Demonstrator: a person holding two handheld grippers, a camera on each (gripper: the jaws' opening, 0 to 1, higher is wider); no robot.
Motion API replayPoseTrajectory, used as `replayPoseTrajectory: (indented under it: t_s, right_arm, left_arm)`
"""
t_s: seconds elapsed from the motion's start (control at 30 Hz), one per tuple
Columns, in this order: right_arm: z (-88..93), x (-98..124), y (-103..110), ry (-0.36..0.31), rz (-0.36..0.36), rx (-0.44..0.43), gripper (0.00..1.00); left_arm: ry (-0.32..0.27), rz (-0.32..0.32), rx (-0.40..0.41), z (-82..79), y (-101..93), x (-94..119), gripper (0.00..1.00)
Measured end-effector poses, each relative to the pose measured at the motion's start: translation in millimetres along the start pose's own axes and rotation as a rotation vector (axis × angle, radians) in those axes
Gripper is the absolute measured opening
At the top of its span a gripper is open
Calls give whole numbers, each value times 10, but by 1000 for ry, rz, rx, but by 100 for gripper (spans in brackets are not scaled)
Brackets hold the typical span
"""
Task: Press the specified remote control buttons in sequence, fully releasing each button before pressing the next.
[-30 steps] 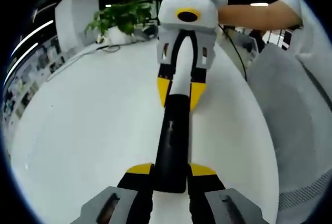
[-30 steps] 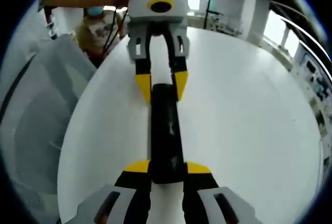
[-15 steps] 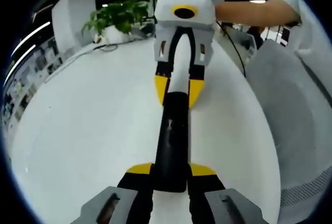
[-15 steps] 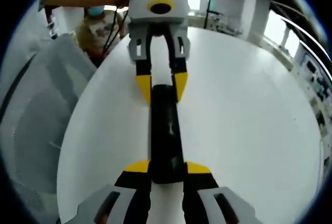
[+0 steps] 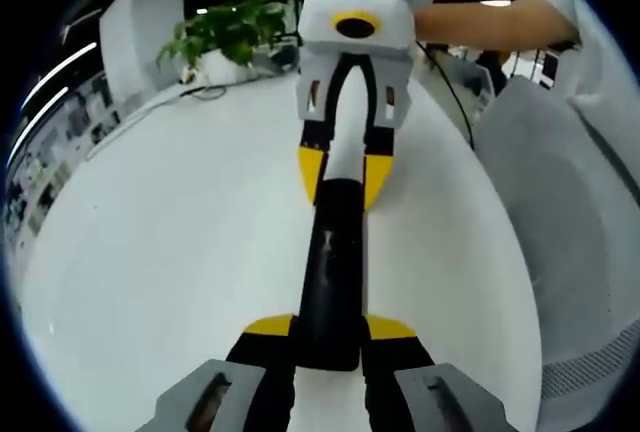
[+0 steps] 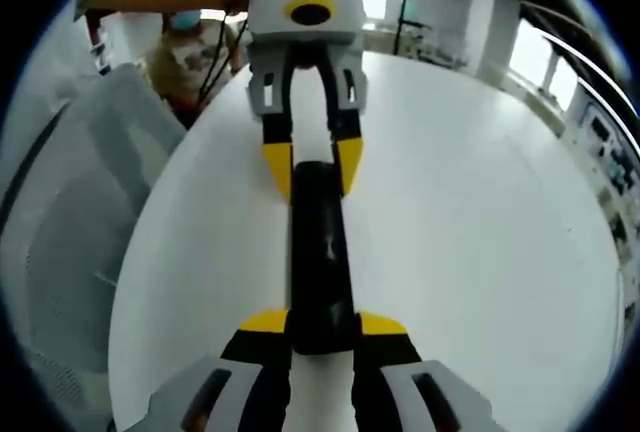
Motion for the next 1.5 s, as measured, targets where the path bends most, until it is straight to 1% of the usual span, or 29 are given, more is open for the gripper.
replayPoseTrajectory:
  t_s: [0.2,0.37,0.6,0.8,1.0,1.5]
  right_arm:
    - [-1,2,-4,1,-2,2,19]
    - [1,0,-9,17,-7,15,19]
    - [3,-3,-15,20,-7,15,19]
    - [-1,-9,-21,22,-8,17,19]
    - [0,-4,-16,19,-5,16,19]
    - [-5,1,-3,18,-6,20,18]
  left_arm:
    - [-1,-1,1,0,5,0,24]
    - [11,4,-24,-3,3,-3,24]
    - [5,0,-22,-2,6,-3,24]
    - [22,-5,-23,-10,3,-9,23]
    - [10,-5,-19,-5,4,-8,23]
    - [16,-5,-22,-24,-18,-13,23]
Point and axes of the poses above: the point that each gripper's makers call its tool centre point, and the gripper's own axes: x roughly backward along the fingers, y roughly to its left, z roughly out of its underside, the point moved 6 cm from there along x, roughly backward along the fingers, and after that the axes turned 13 degrees about -y, right-handed, at the moved point
